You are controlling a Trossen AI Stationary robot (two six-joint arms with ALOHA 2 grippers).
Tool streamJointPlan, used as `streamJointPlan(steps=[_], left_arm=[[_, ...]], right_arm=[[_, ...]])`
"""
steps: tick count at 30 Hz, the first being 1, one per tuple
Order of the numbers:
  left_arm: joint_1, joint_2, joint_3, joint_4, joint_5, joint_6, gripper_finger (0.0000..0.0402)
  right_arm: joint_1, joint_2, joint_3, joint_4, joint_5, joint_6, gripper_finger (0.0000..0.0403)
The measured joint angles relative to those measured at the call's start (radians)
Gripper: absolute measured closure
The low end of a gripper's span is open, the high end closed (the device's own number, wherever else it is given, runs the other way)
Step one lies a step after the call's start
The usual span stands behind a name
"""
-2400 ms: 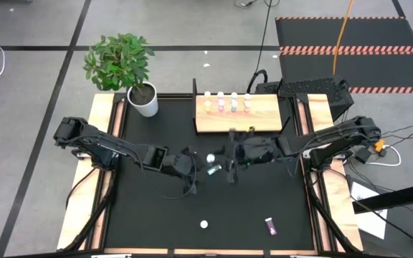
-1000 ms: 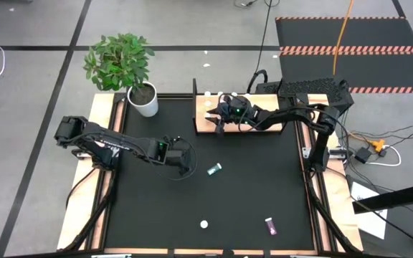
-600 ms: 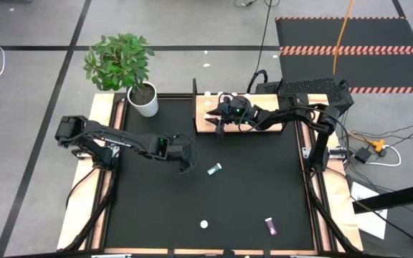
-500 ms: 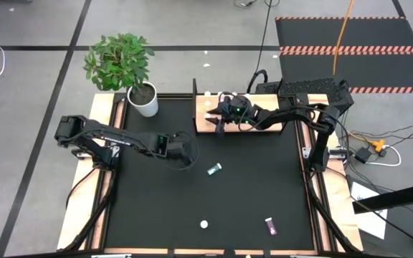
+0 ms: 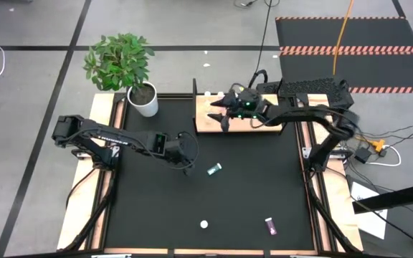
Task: Pick and place medicine bottles onto shelf by color
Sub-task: Put the pink pill bottle on the shelf aligned with the other pink pill bottles
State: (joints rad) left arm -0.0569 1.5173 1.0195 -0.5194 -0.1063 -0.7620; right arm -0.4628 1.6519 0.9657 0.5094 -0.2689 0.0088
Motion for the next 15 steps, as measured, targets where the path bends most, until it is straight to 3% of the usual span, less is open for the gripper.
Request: streamJointPlan(steps=[4, 7, 11, 15], left_arm=[[-0.001, 0.000, 0.000, 0.056, -0.005, 0.030, 0.0009], [-0.009, 0.000, 0.000, 0.148, -0.009, 0.125, 0.0009], [-0.037, 0.001, 0.000, 0.239, -0.051, 0.265, 0.0009], [-0.044, 0.011, 0.000, 0.299, -0.083, 0.281, 0.0009]], right_arm=[[0.021, -0.155, 0.000, -0.086, 0.006, -0.045, 0.0150], [0.034, -0.242, 0.000, -0.095, -0.006, 0.010, 0.0149], [0.039, -0.317, 0.001, -0.096, -0.155, 0.299, 0.0152], [0.070, -0.380, -0.015, -0.105, -0.272, 0.531, 0.0171]])
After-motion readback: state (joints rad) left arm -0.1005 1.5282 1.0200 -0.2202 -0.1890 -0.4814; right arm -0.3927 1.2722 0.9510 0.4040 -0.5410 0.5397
